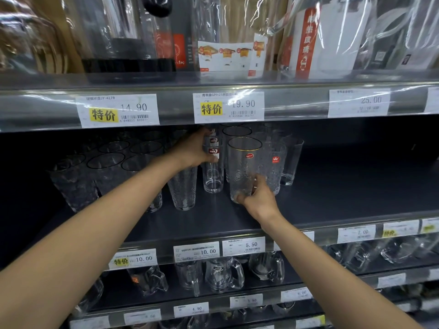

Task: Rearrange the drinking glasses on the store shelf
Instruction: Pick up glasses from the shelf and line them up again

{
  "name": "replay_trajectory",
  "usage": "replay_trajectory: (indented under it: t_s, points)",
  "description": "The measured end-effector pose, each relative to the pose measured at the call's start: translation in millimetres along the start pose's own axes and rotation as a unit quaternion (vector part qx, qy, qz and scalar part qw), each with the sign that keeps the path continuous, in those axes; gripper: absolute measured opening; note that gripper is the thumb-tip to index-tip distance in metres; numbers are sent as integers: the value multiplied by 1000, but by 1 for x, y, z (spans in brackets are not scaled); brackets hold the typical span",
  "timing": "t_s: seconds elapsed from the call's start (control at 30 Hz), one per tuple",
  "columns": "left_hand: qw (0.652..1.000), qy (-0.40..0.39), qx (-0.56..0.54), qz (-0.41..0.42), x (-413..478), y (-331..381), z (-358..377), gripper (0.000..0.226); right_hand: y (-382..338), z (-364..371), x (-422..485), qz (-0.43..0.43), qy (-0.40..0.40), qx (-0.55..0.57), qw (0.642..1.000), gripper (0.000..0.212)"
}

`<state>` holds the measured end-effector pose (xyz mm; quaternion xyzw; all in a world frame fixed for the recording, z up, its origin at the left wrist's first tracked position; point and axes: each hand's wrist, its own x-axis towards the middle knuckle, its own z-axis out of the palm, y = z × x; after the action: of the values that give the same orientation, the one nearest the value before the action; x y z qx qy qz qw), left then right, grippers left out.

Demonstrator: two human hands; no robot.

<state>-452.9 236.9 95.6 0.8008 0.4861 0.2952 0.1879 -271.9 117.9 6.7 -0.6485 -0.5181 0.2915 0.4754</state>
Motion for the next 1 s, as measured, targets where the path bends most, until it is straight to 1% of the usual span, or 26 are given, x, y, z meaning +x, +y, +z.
replay_trajectory:
  t_s: [0.1,0.23,0.27,0.3,0.33,0.37,0.43,0.5,0.53,0.6,0.67,0.7,0.73,0.77,0.8,0.83,0.9,1.0]
  points:
    - [1000,-5,-7,-6,-3,3,-2,83,0,0,0,2,-4,3,1000,67]
    - [999,-21,-37,7,-21,21,-9,95,-3,-2,-2,13,-18,-13,1000,65]
    - [999,-23,-37,5,-26,25,-15,90,-5,-4,-3,21,-29,-26,999,67]
    - [1000,-21,-21,-2,-32,29,-23,78,-7,-7,-4,28,-43,-42,998,67]
    - [1000,-14,4,-13,-41,32,-34,66,-10,-11,-8,35,-57,-65,996,63]
    - [999,-3,26,-25,-49,32,-48,58,-13,-16,-14,38,-67,-92,993,55]
    - [998,14,61,-25,-64,21,-78,51,-22,-28,-30,30,-89,-152,984,37]
    - [995,29,91,-16,-75,6,-105,46,-36,-36,-46,0,-105,-205,973,25]
    - [993,23,111,-18,-77,-3,-115,42,-46,-39,-51,-18,-112,-212,971,19]
    - [990,-9,139,-28,-82,-17,-131,37,-75,-39,-58,-80,-150,-179,969,6]
    - [987,-43,150,-26,-84,-26,-137,38,-109,-31,-61,-164,-177,-148,959,15]
    - [986,-54,154,-24,-86,-29,-139,39,-126,-24,-61,-202,-173,-155,952,12]
    - [986,-62,157,-20,-86,-32,-140,43,-142,-15,-60,-240,-167,-172,941,8]
    - [985,-74,156,-12,-87,-35,-140,47,-156,-6,-58,-275,-158,-205,926,10]
    - [984,-87,155,-4,-85,-40,-139,53,-168,4,-53,-299,-151,-240,911,17]
    - [982,-97,162,-2,-84,-45,-139,58,-177,14,-45,-308,-151,-279,897,24]
    - [977,-106,184,-16,-79,-53,-138,63,-188,33,-25,-295,-158,-349,875,34]
    - [972,-119,203,-18,-73,-63,-134,61,-194,53,-1,-270,-192,-415,848,33]
